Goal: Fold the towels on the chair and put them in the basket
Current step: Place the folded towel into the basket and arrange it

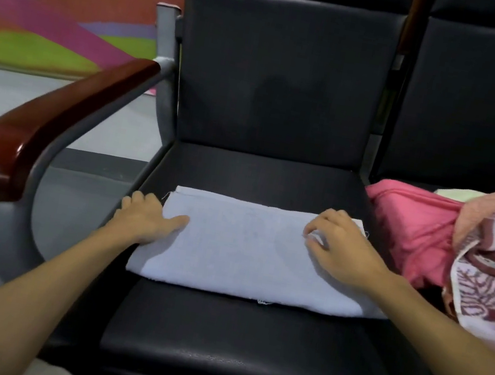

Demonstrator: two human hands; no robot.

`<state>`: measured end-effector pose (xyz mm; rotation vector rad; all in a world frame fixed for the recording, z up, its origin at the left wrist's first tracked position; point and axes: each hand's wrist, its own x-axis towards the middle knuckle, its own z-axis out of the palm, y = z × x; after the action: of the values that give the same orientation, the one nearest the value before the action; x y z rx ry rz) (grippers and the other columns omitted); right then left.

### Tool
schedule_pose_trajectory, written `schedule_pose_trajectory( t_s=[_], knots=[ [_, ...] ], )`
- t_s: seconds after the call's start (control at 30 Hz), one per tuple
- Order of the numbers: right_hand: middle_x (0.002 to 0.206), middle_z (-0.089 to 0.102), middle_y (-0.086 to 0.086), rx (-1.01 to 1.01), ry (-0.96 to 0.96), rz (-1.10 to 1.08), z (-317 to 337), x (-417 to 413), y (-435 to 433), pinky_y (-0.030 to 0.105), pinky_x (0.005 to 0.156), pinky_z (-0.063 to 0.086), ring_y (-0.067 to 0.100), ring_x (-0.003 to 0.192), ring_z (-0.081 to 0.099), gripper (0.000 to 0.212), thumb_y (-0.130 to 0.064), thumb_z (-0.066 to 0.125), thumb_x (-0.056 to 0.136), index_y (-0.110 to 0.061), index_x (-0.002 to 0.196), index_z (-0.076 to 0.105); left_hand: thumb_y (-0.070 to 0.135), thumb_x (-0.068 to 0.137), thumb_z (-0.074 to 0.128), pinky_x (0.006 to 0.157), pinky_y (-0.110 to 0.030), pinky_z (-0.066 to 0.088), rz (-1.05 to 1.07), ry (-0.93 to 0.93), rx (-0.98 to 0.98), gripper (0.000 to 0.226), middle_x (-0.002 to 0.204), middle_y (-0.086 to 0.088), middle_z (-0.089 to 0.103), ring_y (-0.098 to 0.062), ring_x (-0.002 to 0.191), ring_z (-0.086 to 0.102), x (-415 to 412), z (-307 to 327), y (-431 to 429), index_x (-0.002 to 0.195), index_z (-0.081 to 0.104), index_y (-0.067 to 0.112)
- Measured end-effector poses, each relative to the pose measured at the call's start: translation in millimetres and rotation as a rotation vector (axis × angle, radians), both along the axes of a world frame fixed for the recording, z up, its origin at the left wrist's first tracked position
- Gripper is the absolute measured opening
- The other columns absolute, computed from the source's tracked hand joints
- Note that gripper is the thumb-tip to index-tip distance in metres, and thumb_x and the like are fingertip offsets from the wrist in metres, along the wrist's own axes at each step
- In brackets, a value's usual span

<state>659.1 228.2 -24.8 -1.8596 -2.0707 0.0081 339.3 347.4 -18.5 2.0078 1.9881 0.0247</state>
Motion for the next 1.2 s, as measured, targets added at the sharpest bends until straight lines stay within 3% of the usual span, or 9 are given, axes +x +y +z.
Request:
schedule_pose_trajectory(
  t_s=[0.13,0.27,0.4,0.5,0.63,0.77,0.97,1.1,1.2],
  knots=[
    [0.114,0.053,-0.004,-0.175,0.058,0.027,-3,-14,-8,0.031,0.103,0.036,0.014,0.113,0.044,0.024,-0.029,0.059,0.092,-0.021,0.115,0.062,0.047,0.093,0.053,0.086,-0.033,0.042,-0.094,-0.004,-0.066,0.053,0.127,-0.011,0.055,-0.027,0.109,0.052,4,12,-21,0.125,0.051,0.005],
    [0.098,0.052,-0.01,-0.216,0.222,0.048,4,-24,-23,0.01,0.08,0.036,0.004,0.092,0.048,0.017,-0.022,0.068,0.086,-0.028,0.102,0.066,0.025,0.091,0.058,0.069,-0.03,0.045,0.027,-0.362,-0.161,0.03,0.106,-0.012,0.064,-0.023,0.083,0.059,-4,27,-40,0.105,0.061,-0.001],
    [0.094,0.063,-0.011,-0.226,0.356,0.039,11,-30,-38,0.011,0.076,0.044,0.007,0.089,0.058,0.017,-0.015,0.073,0.082,-0.02,0.098,0.072,0.019,0.086,0.07,0.07,-0.034,0.055,0.199,-0.906,-0.385,0.024,0.096,-0.013,0.072,-0.026,0.085,0.069,-5,50,-61,0.101,0.065,0.001],
    [0.098,0.067,-0.011,-0.185,0.415,0.02,16,-23,-45,0.01,0.074,0.046,0.002,0.087,0.062,0.014,-0.015,0.074,0.082,-0.024,0.093,0.071,0.019,0.088,0.067,0.057,-0.027,0.055,0.188,-1.135,-0.435,0.021,0.087,-0.007,0.075,-0.018,0.076,0.072,9,63,-77,0.105,0.064,0.007],
    [0.091,0.07,-0.011,-0.077,0.407,-0.099,22,4,-54,0.012,0.071,0.045,0.005,0.081,0.064,0.012,-0.015,0.071,0.084,-0.027,0.086,0.07,0.021,0.09,0.066,0.07,-0.031,0.052,0.209,-1.371,-0.426,0.023,0.112,-0.009,0.068,-0.02,0.099,0.067,45,71,-89,0.111,0.064,0.012],
    [0.086,0.071,-0.007,0.032,0.466,-0.275,23,40,-68,0.023,0.079,0.048,0.011,0.083,0.066,0.018,-0.006,0.064,0.086,-0.023,0.088,0.07,0.015,0.09,0.064,0.063,-0.027,0.051,0.151,-1.289,-0.263,0.008,0.088,-0.006,0.064,-0.016,0.076,0.064,97,84,-105,0.089,0.064,0.007],
    [0.091,0.07,-0.006,0.038,0.393,-0.355,19,69,-84,0.012,0.075,0.037,0.007,0.085,0.062,0.018,-0.008,0.062,0.088,-0.018,0.095,0.074,0.008,0.086,0.059,0.065,-0.026,0.047,-0.113,-1.024,-0.133,0.008,0.075,-0.003,0.059,-0.017,0.07,0.059,173,73,-130,0.085,0.06,0.016],
    [0.093,0.071,-0.006,0.0,0.343,-0.313,14,74,-91,0.012,0.076,0.038,0.005,0.083,0.06,0.019,-0.009,0.061,0.088,-0.019,0.096,0.074,0.005,0.09,0.052,0.046,-0.015,0.04,-0.254,-0.891,-0.248,0.011,0.068,-0.001,0.054,-0.01,0.055,0.053,207,50,-151,0.094,0.057,0.013],
    [0.095,0.072,-0.006,-0.009,0.302,-0.27,15,74,-96,0.007,0.073,0.035,0.003,0.081,0.059,0.019,-0.009,0.061,0.087,-0.019,0.097,0.074,0.011,0.094,0.052,0.047,-0.021,0.048,-0.347,-0.744,-0.376,0.022,0.074,-0.007,0.054,-0.015,0.052,0.056,220,34,-161,0.116,0.047,0.007]
  ],
)
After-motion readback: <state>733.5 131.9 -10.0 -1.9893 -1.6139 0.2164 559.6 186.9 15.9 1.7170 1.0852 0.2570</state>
